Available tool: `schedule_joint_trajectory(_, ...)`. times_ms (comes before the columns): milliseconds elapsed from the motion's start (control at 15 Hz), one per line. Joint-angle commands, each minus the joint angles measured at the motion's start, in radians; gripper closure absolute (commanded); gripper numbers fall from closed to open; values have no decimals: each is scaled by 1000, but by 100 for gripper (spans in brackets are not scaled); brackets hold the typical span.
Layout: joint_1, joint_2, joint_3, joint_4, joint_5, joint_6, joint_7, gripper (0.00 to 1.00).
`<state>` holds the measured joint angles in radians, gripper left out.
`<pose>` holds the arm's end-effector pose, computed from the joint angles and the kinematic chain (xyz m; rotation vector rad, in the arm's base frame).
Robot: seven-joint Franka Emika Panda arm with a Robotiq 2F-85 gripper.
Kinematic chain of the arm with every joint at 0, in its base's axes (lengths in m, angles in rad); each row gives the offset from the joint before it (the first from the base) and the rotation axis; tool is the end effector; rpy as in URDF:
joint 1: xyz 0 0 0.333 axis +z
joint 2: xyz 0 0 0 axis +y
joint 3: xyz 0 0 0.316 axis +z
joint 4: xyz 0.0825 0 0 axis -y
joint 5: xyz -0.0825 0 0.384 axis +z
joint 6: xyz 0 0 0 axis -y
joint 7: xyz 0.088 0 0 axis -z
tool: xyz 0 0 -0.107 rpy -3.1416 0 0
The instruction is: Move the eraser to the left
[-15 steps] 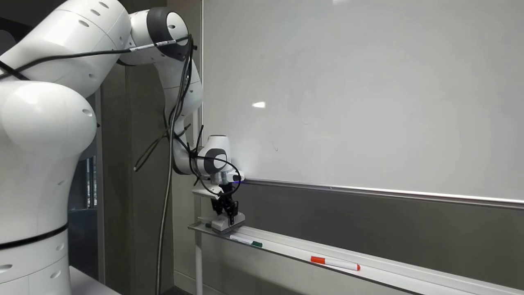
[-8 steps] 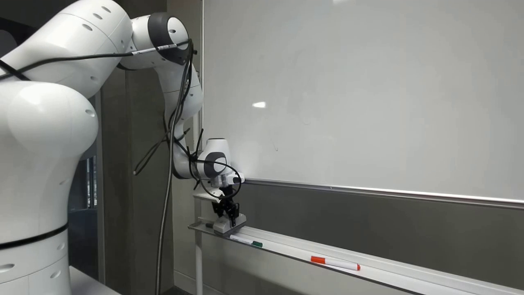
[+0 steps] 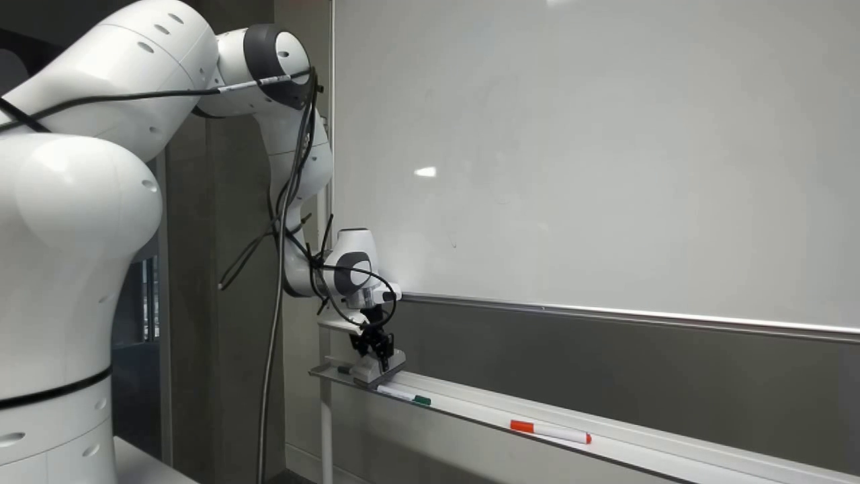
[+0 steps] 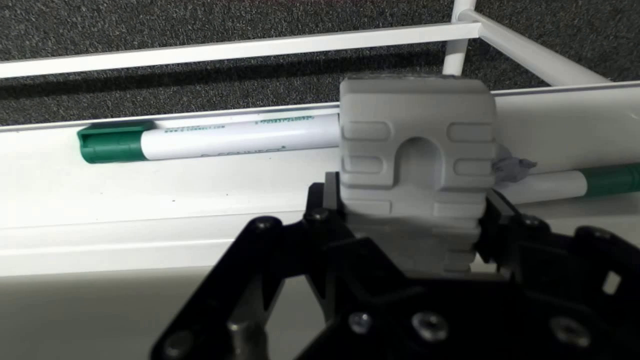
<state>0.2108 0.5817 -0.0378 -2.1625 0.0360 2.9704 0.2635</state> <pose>0.5689 0.0966 0.1453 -3.0775 0.1798 -0.3462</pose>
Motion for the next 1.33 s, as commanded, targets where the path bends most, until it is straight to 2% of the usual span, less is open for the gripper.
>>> schedule_joint_trajectory(0, -22, 53, 16, 49, 1, -2, -41, 13)
schedule_joint_trajectory(67, -23, 53, 16, 49, 1, -3, -41, 12)
schedule_joint_trajectory(200, -25, 53, 18, 49, 2, -6, -43, 1)
schedule_joint_trajectory(467, -31, 45, 21, 45, 3, -25, -46, 0)
schedule_joint_trajectory(533, -41, 19, 27, 27, 8, -49, -51, 0)
schedule_joint_trajectory(800, -11, -118, -28, -72, -7, -186, -4, 0)
schedule_joint_trajectory(933, 15, -198, -90, -125, -51, -245, 38, 0)
schedule_joint_trajectory(1267, -28, -432, -164, -240, -179, -399, 66, 0)
